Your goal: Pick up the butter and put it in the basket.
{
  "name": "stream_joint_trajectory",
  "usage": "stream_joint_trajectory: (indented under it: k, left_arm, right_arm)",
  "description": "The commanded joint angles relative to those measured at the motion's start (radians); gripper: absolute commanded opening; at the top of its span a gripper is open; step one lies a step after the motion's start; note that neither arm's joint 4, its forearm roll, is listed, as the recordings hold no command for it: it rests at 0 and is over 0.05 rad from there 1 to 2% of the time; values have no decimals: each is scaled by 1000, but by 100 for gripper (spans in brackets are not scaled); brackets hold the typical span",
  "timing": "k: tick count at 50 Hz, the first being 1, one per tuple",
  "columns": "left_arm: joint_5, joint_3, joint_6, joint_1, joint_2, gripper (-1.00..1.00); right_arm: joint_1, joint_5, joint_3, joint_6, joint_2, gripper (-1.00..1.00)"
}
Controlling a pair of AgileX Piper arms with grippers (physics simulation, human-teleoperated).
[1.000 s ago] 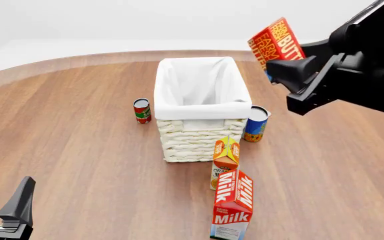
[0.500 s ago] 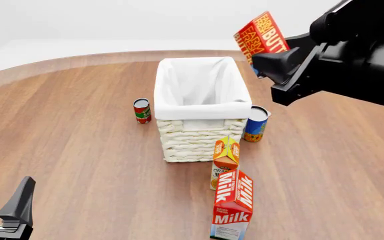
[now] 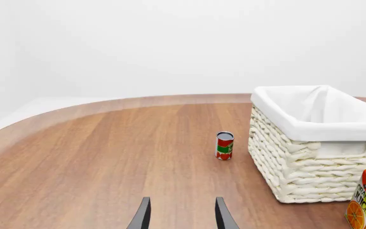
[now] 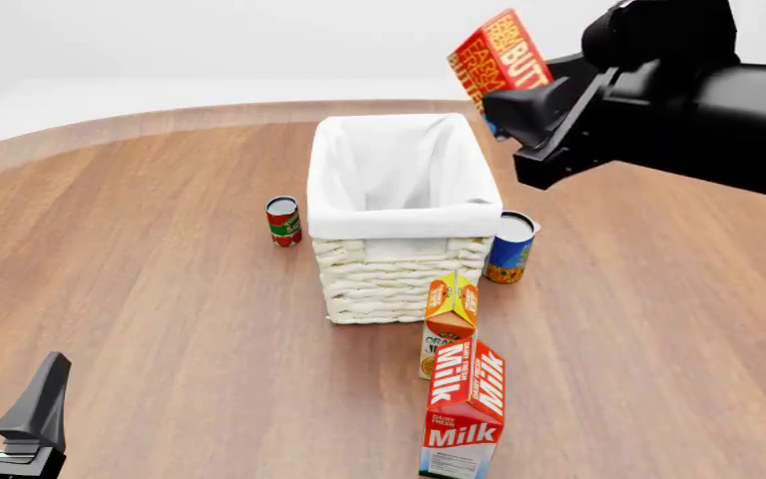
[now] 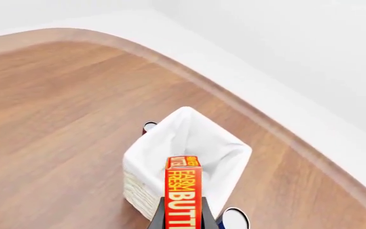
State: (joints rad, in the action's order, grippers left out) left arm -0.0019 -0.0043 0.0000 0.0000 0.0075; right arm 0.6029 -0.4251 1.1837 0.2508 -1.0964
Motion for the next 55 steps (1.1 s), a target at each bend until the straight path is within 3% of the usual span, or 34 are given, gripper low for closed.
stream_joint_trajectory:
  k: [1, 55]
  left_arm:
    - [0, 0, 0, 0, 0, 100]
    - [0, 0, 0, 0, 0, 100]
  right_arm:
    - [-14, 28, 30, -1, -28, -100]
    - [-35, 89, 232, 9, -307, -100]
